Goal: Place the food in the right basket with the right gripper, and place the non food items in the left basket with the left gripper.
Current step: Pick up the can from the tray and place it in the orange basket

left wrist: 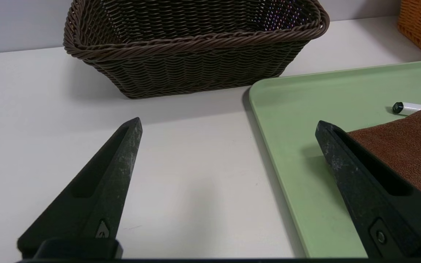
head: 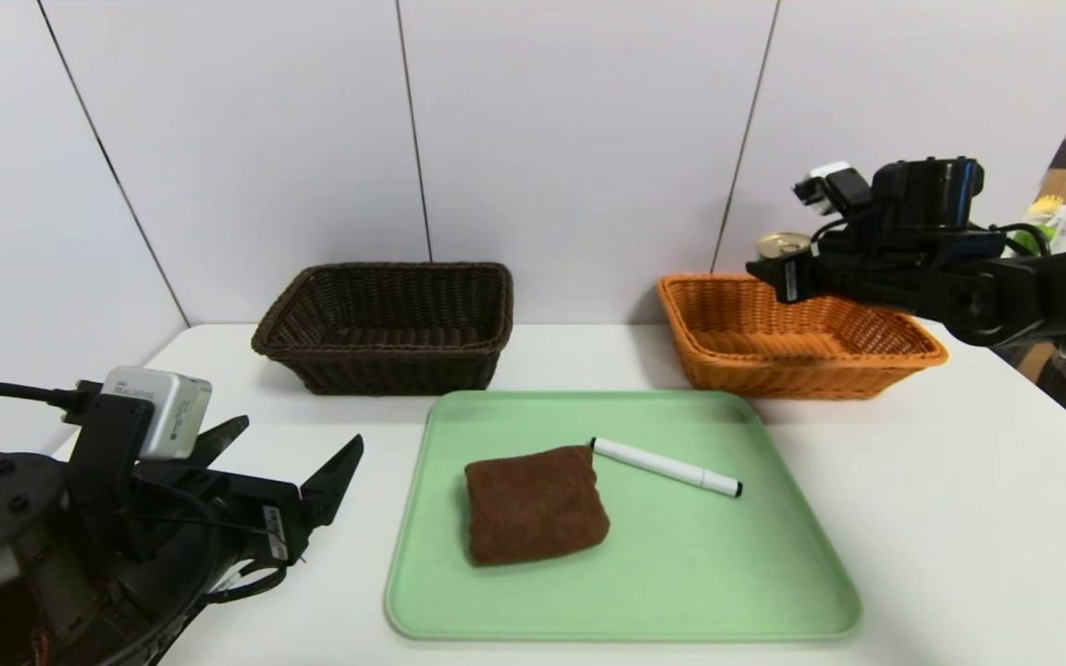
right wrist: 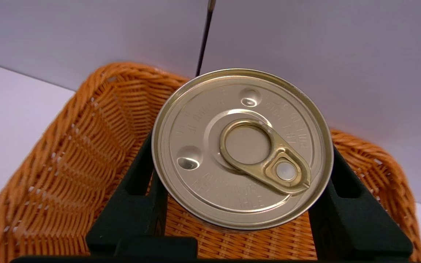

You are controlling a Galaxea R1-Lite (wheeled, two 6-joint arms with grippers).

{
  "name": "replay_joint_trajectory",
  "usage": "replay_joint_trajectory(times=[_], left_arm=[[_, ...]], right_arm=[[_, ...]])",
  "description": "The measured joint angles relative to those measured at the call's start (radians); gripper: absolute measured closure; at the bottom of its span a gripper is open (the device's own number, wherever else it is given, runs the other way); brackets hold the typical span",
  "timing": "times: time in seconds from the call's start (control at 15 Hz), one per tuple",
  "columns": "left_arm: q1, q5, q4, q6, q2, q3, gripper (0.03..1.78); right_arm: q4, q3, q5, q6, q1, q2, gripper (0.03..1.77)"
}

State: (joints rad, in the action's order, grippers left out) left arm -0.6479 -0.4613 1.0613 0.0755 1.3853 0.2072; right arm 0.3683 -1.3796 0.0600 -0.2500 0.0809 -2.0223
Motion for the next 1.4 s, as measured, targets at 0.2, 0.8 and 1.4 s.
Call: replay_joint_trajectory(times=[0.2,0.8,1.4], left_arm=[[-0.011,-0.007,0.0,0.0,0.0,-0.002,0.12],[-0.036,-0.029,0.0,-0.001,0.0,-0.003,0.12],[-0.042,-0.029,-0.001,0.001,0.002,-0.001,0.12]], right_arm=[[0.001,0.017,-0.009,0.004,0.0,-0.043,0.79],[-0.074,0.053,-0.042,0.001,-0.001,-0.103,0.79],[-0.151,-0.012,-0.075,0.002,-0.003,-0.102,0.79]])
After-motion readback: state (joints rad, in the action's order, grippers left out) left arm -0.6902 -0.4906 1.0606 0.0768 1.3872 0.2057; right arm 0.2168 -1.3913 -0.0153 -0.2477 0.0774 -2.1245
